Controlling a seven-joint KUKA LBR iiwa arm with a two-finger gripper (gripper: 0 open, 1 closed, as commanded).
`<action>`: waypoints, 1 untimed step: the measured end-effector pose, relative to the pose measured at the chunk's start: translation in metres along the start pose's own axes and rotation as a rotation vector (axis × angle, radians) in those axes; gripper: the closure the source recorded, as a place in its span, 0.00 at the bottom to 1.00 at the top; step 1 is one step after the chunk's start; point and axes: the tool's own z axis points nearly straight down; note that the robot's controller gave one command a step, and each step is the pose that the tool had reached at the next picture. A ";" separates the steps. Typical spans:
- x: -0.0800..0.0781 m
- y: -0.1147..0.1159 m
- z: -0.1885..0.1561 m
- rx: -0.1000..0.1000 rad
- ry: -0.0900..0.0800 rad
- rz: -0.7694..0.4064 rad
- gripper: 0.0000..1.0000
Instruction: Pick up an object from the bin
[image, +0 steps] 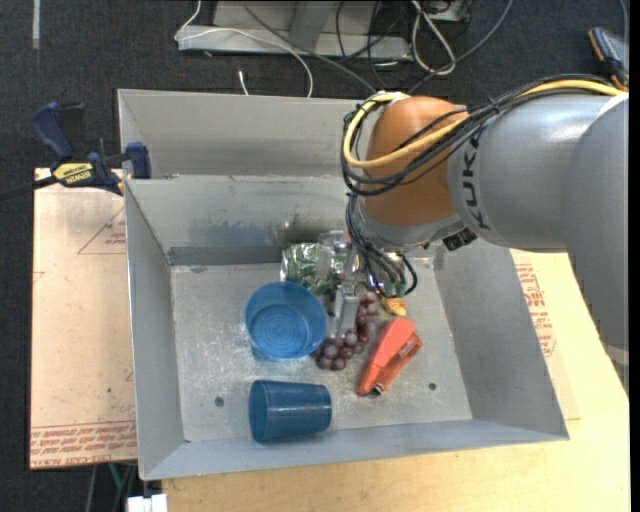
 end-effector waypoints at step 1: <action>0.000 0.000 0.000 0.000 0.000 0.000 0.00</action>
Offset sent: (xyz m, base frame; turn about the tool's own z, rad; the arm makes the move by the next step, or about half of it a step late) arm -0.0180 0.0299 0.0138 0.0814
